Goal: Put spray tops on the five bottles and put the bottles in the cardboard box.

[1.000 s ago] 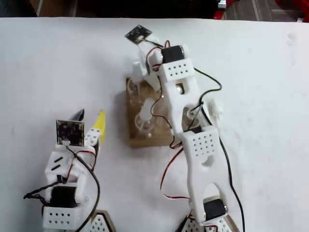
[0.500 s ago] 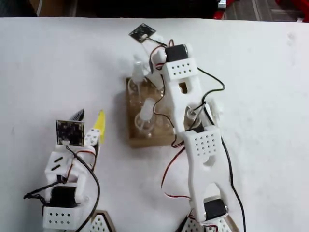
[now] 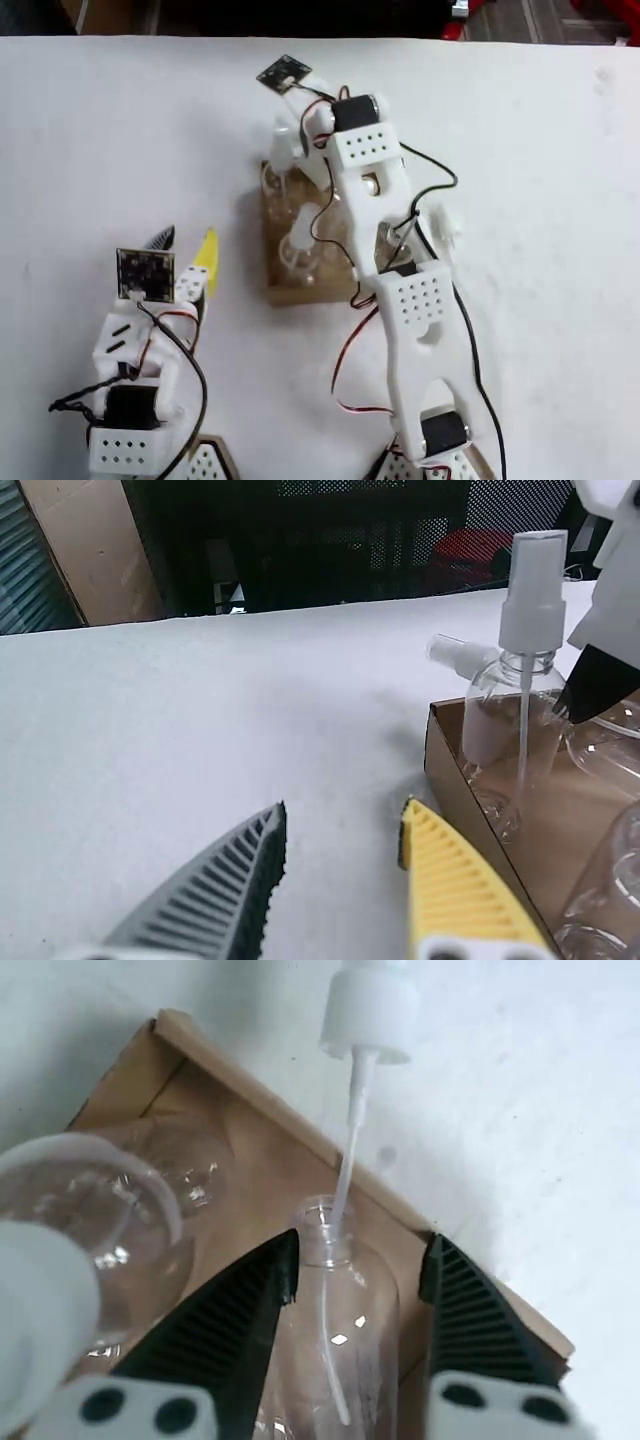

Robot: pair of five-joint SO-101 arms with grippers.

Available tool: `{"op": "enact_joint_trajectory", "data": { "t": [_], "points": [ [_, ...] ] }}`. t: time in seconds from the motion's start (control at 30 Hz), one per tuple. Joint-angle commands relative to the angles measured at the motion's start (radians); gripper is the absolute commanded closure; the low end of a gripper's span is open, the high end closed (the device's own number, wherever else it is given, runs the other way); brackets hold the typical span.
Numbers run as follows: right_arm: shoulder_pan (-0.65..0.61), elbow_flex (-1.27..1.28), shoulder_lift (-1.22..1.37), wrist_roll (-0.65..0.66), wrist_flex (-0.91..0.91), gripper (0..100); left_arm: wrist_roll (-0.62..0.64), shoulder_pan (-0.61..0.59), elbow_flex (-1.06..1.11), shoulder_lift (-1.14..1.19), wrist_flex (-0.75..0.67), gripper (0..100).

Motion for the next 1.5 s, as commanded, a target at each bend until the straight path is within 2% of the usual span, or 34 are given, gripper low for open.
{"op": "enact_joint_trajectory", "data": {
  "t": [0.0,0.3,0.57,1.47],
  "points": [
    [-0.002,-0.012,-0.033,0.011,0.008,82.2,-0.011,0.013,-0.003,-0.007,-0.032,83],
    [-0.012,-0.012,-0.007,0.011,0.012,82.2,-0.011,0.013,-0.003,-0.007,-0.032,83],
    [-0.016,-0.095,-0.019,0.011,0.097,82.2,-0.011,0.013,-0.003,-0.007,-0.032,83],
    [-0.058,-0.097,0.077,0.011,0.059,81.8,-0.011,0.013,-0.003,-0.007,-0.032,83]
  ]
}}
